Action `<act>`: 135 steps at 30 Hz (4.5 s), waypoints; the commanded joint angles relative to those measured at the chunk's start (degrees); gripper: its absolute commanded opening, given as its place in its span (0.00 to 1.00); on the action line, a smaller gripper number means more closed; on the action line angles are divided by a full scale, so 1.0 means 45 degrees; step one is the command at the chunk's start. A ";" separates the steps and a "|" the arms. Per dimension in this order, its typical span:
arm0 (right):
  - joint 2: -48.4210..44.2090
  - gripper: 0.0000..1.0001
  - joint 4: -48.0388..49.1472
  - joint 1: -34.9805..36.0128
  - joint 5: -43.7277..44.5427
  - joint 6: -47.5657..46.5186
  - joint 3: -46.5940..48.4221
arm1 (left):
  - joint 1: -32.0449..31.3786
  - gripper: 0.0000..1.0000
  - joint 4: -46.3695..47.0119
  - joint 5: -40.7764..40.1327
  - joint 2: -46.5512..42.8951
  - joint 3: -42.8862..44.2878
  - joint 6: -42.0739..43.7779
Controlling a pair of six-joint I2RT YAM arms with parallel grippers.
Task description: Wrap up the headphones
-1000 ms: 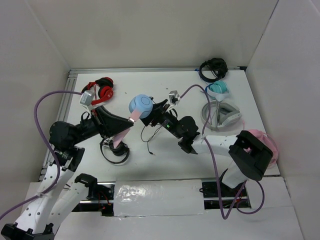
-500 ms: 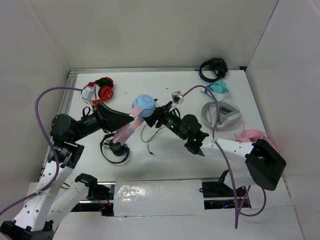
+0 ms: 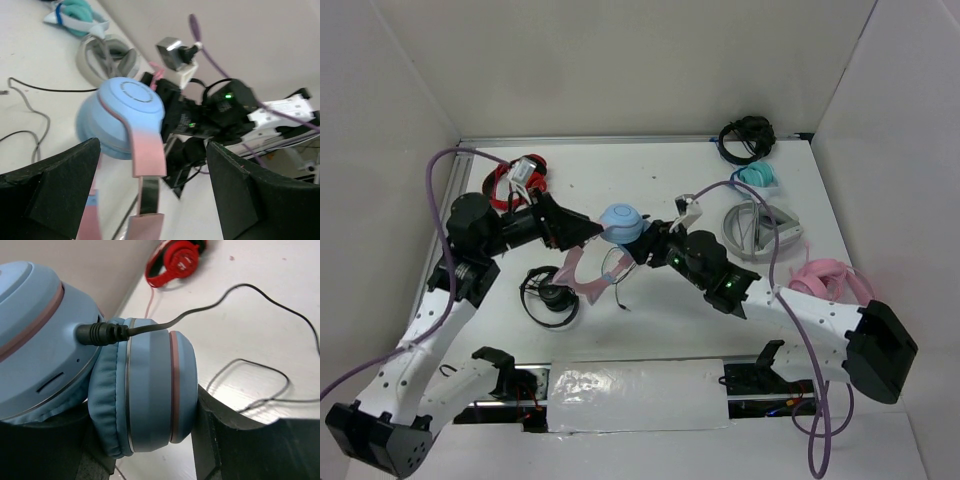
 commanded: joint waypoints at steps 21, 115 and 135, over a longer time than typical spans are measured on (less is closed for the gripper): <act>0.0214 0.00 -0.9271 0.0203 0.2176 0.1750 0.4040 | -0.0764 0.99 -0.1152 -0.0368 0.3965 0.0932 0.5849; -0.1135 0.00 -1.2805 -0.5402 -0.1457 0.0910 0.8922 | -0.1624 0.99 0.2316 -0.2032 0.2130 -0.2755 0.7858; -0.0489 0.00 -1.3003 -0.5090 -0.6064 0.0499 1.2440 | -0.3030 0.99 0.7869 0.2968 1.0231 0.0325 0.9073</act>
